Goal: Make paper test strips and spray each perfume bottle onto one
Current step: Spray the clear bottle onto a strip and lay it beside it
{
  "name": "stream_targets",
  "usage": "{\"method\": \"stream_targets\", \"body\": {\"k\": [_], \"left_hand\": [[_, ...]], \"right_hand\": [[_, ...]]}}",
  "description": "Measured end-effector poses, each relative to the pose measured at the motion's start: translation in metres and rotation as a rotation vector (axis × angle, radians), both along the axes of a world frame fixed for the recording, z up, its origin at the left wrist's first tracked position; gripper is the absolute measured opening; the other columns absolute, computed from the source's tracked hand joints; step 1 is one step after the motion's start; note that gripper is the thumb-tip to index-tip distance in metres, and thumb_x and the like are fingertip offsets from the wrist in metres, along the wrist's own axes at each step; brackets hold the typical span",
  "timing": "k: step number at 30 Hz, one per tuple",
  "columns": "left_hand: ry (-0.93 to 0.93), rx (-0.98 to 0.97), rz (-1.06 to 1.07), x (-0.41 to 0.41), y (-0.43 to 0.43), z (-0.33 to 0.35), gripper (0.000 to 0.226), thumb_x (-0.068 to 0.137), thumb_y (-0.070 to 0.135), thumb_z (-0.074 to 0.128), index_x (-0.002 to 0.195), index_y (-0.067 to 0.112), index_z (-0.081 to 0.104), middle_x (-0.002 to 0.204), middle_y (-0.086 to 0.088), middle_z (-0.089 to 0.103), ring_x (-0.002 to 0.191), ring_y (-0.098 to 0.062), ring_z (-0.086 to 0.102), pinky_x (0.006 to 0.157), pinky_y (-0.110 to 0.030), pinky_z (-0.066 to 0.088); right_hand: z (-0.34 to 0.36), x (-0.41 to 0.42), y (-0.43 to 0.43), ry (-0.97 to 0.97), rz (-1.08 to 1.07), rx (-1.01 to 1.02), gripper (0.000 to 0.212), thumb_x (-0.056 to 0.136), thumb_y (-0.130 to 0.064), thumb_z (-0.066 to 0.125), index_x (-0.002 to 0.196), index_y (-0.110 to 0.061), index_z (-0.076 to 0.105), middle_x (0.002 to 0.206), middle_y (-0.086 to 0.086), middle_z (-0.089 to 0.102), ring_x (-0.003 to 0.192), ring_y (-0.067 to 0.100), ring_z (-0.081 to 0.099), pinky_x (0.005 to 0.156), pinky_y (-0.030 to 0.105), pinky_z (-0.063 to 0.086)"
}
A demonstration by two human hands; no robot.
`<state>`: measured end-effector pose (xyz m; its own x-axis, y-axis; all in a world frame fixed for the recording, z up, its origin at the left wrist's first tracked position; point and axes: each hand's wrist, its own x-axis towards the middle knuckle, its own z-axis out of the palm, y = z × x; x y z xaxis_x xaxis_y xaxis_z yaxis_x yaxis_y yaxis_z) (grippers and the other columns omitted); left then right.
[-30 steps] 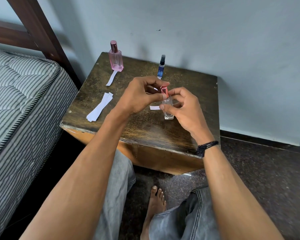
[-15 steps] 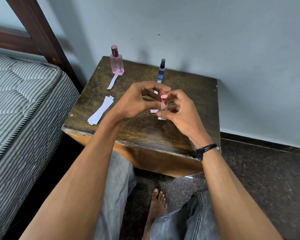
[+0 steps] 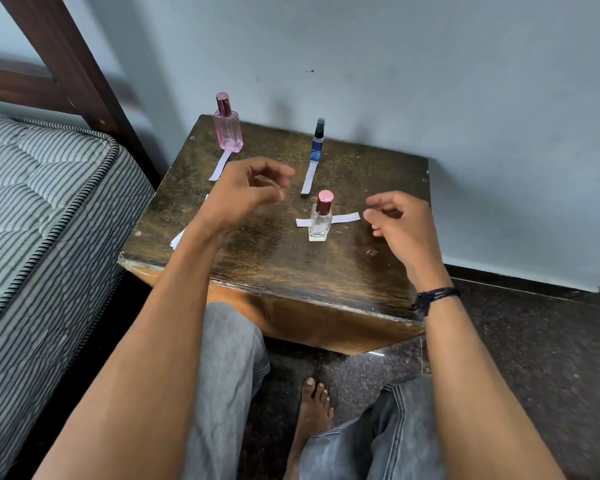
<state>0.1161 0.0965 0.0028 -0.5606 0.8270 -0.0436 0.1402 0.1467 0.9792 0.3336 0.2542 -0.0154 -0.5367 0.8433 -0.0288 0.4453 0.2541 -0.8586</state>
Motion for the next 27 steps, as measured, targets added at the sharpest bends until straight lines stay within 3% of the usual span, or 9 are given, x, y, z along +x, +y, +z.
{"method": "stream_targets", "body": {"k": [3,7,12,15,18,22,27], "left_hand": [[0.130,-0.162,0.000,-0.001,0.005,-0.007,0.020,0.080,0.004,0.080,0.096,0.015,0.077,0.082,0.004,0.072,0.074,-0.004,0.065,0.081,-0.030,0.056],[0.331,-0.276,-0.098,0.007,0.011,-0.008,0.016,0.077,0.017,0.085,0.092,0.022,0.079,0.073,0.011,0.071,0.062,0.004,0.058,0.069,-0.014,0.045],[0.421,-0.350,-0.146,0.011,0.016,-0.011,0.016,0.078,0.017,0.085,0.092,0.020,0.078,0.077,0.003,0.074,0.061,0.002,0.058,0.059,-0.002,0.040],[0.447,-0.384,-0.162,0.014,0.017,-0.012,0.017,0.078,0.015,0.085,0.093,0.019,0.078,0.078,0.003,0.073,0.066,-0.002,0.059,0.063,-0.008,0.043],[0.455,-0.390,-0.167,0.015,0.017,-0.012,0.018,0.079,0.014,0.085,0.094,0.021,0.077,0.076,0.005,0.072,0.066,-0.002,0.059,0.068,-0.015,0.044],[0.449,-0.378,-0.159,0.015,0.017,-0.012,0.015,0.082,0.016,0.083,0.093,0.023,0.077,0.077,0.008,0.071,0.069,-0.001,0.061,0.069,-0.015,0.044],[0.438,-0.380,-0.110,0.011,0.017,-0.013,0.011,0.086,0.023,0.079,0.096,0.024,0.078,0.092,0.008,0.075,0.088,-0.007,0.066,0.079,-0.021,0.049]], "right_hand": [[-0.009,-0.006,0.003,-0.100,-0.059,0.073,0.013,0.093,-0.025,0.073,0.104,-0.025,0.079,0.095,-0.011,0.072,0.086,0.013,0.070,0.083,0.037,0.061],[-0.010,-0.011,0.001,-0.185,-0.027,0.146,0.018,0.094,-0.026,0.072,0.109,-0.020,0.080,0.095,-0.006,0.072,0.080,0.001,0.060,0.067,0.014,0.042],[-0.011,-0.015,-0.001,-0.200,-0.013,0.155,0.015,0.095,-0.027,0.072,0.108,-0.022,0.079,0.091,-0.008,0.070,0.077,0.000,0.060,0.063,0.016,0.043],[-0.012,-0.017,-0.003,-0.214,-0.002,0.160,0.008,0.095,-0.025,0.072,0.101,-0.025,0.077,0.086,-0.012,0.068,0.075,0.002,0.062,0.062,0.022,0.045],[-0.011,-0.017,-0.004,-0.221,-0.002,0.154,0.003,0.094,-0.023,0.073,0.095,-0.026,0.074,0.084,-0.013,0.067,0.075,0.001,0.060,0.061,0.019,0.040],[-0.009,-0.016,-0.004,-0.205,0.000,0.105,0.004,0.094,-0.021,0.073,0.093,-0.024,0.075,0.086,-0.012,0.068,0.077,0.002,0.061,0.062,0.020,0.042],[-0.002,-0.013,-0.003,-0.083,-0.075,-0.060,0.006,0.092,-0.019,0.075,0.089,-0.022,0.077,0.084,-0.008,0.072,0.074,0.004,0.064,0.064,0.019,0.046]]}}
